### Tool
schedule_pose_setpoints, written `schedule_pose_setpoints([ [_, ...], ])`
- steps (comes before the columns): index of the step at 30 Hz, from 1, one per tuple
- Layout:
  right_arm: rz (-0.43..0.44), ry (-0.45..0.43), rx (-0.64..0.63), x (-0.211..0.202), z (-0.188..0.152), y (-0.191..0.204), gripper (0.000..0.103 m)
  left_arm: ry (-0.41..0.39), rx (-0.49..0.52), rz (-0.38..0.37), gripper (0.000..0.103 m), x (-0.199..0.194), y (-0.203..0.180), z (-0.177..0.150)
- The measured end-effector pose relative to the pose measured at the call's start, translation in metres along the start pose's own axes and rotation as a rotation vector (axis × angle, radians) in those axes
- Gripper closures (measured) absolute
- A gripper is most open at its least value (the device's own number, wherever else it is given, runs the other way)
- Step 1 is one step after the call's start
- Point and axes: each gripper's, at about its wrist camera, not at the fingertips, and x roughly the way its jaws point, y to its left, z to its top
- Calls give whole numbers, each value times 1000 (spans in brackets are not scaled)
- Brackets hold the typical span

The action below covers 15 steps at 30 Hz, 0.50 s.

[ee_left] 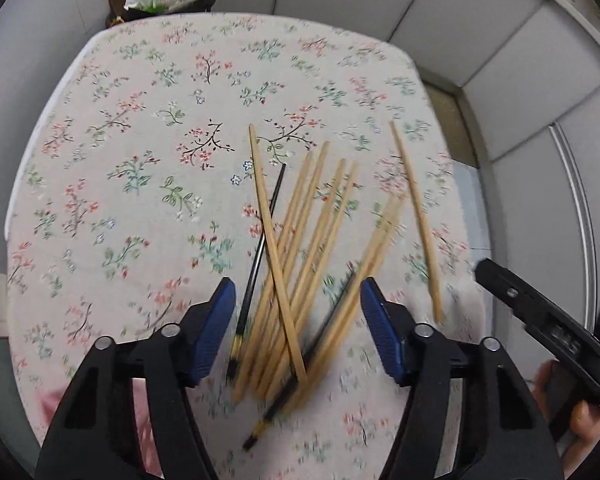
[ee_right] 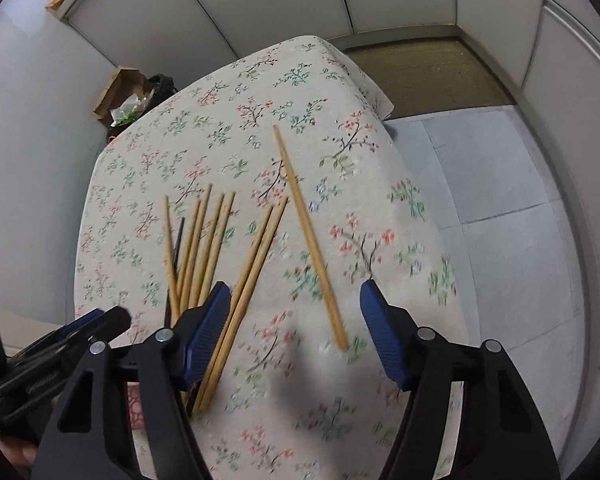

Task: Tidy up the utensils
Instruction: 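Lower both grippers over the pile of bamboo chopsticks, then close the left gripper on a chopstick while the right gripper closes on another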

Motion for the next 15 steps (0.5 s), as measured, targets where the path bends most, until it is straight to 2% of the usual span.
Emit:
schedule_pose_setpoints([
  [4,-45,23,-80,25,19,7,52,24,-37,3,47,29,6,18],
  [8,-36,55,-91,48,30,14,59,52,-55,1,59,52,12,28],
  [10,-55,59,-120,58,34,20,63,61,-70,-9,60,60,18,31],
  [15,-119,66,-166,76,40,32,67,57,-70,-22,75,66,24,36],
])
